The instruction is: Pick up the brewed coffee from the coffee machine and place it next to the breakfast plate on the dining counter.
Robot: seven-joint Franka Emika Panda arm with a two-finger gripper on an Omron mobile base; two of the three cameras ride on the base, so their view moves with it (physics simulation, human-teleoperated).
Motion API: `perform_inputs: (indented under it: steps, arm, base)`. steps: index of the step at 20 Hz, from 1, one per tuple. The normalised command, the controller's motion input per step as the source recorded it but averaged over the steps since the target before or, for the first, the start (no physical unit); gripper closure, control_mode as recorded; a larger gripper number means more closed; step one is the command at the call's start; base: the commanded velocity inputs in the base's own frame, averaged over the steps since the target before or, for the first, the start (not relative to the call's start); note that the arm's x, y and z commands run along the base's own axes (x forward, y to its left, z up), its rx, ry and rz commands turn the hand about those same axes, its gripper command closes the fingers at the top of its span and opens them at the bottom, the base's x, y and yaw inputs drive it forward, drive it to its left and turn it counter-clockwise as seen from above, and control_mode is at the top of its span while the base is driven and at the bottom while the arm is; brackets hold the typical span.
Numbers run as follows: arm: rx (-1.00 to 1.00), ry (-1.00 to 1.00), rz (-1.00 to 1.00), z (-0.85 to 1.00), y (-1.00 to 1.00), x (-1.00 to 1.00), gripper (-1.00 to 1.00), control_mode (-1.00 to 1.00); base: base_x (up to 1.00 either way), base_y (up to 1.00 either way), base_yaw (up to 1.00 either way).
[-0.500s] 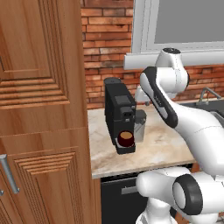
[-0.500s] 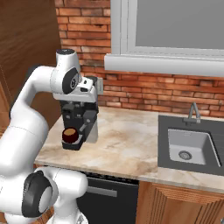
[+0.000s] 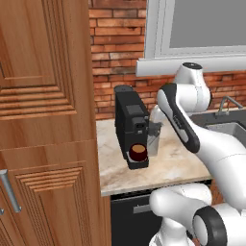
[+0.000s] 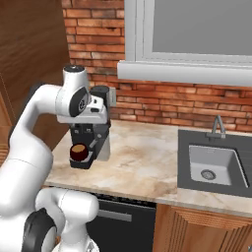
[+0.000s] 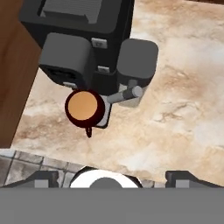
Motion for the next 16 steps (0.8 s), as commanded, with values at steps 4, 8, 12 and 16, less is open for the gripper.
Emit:
perform_inputs:
  steps: [4,8,12,16]
  arm:
    - [0.0,-0.11,0.22,-0.35,0.03,-0.6,-1.0,-1.0]
    - [0.0,-0.04,0.21,-0.26,0.05,-0.48,-1.0,-1.0]
    - [0.0,0.0,0.15,-0.2,0.16,-0.27,-1.0,-1.0]
    - [0.0,0.0,0.12,-0.29,0.17,-0.14,-1.0,-1.0]
  base:
    - [0.0,0.0,0.0]
    - [0.0,0.0,0.0]
    - [0.0,0.0,0.0]
    - [0.0,0.0,0.0]
